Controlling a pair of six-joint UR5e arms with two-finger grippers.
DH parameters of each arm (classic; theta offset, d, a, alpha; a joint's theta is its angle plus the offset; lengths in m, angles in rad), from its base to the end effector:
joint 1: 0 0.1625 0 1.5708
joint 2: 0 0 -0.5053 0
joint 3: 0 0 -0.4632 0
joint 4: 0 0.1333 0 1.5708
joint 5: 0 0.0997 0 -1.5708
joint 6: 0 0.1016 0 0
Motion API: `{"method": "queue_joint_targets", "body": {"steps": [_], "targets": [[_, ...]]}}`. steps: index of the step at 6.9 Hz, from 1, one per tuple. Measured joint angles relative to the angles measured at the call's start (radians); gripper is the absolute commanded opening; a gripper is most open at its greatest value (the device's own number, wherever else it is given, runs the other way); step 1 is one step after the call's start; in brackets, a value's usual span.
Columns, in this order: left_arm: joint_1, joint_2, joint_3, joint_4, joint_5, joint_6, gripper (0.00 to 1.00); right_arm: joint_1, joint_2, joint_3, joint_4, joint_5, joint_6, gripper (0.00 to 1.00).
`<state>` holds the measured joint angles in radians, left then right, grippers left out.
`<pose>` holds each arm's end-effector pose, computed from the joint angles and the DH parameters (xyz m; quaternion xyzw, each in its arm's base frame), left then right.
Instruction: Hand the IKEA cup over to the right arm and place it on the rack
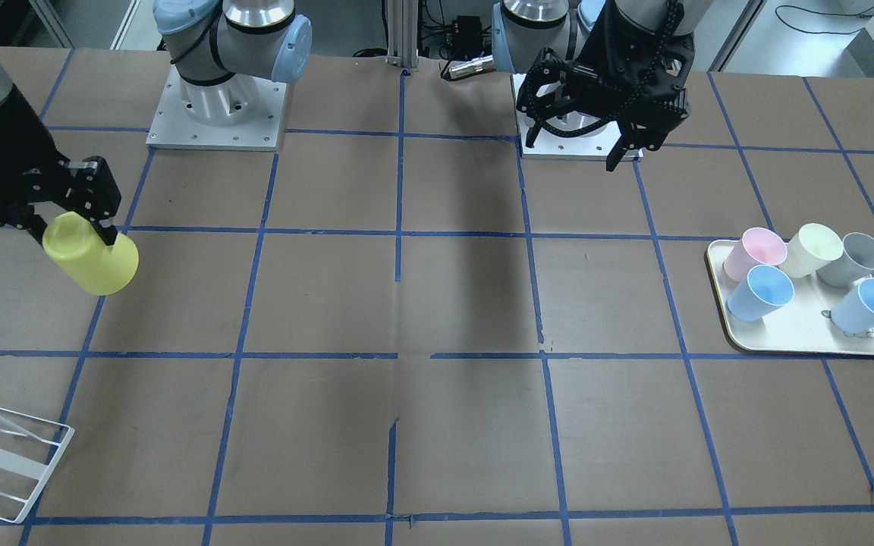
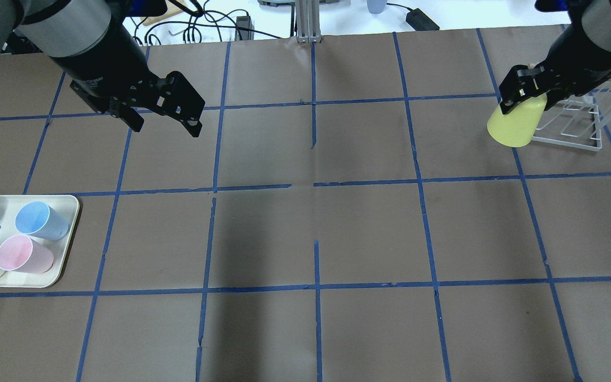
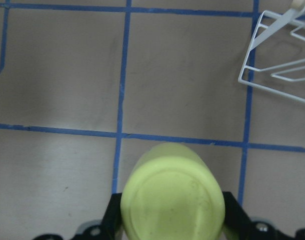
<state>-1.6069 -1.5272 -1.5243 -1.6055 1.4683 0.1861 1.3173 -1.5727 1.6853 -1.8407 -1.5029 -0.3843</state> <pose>-0.1633 -0.5389 0.6136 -0.1121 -0.9920 0.0314 0.0490 -0.0082 -0.5905 0.5313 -0.0678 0.9940 -0.0852 0.0075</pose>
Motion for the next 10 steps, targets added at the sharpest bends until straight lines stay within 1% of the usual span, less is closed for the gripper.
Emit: {"method": "queue_joint_targets", "body": {"steps": [1,2,4,5,6,8,10], "targets": [[0.007,0.001,-0.018,0.067,0.020,0.004,1.00,-0.003,0.026,-0.010,-0.052,-0.032,-0.069,0.34],[0.011,-0.004,-0.024,0.112,0.048,0.006,1.00,-0.020,0.047,-0.013,-0.097,-0.042,-0.124,0.34],[0.015,-0.017,-0.034,0.201,0.097,-0.002,1.00,-0.084,0.095,-0.014,-0.155,-0.033,-0.216,0.34],[0.026,-0.018,-0.039,0.215,0.110,-0.018,1.00,-0.109,0.119,-0.014,-0.172,-0.023,-0.240,0.34],[0.048,-0.019,-0.039,0.196,0.111,-0.070,1.00,-0.125,0.142,-0.016,-0.192,-0.015,-0.250,0.34],[0.084,-0.023,-0.026,0.114,0.108,-0.193,1.00,-0.160,0.184,-0.021,-0.227,-0.009,-0.271,0.34],[0.086,-0.028,-0.014,0.059,0.109,-0.254,1.00,-0.173,0.198,-0.024,-0.243,-0.004,-0.283,0.34]]}}
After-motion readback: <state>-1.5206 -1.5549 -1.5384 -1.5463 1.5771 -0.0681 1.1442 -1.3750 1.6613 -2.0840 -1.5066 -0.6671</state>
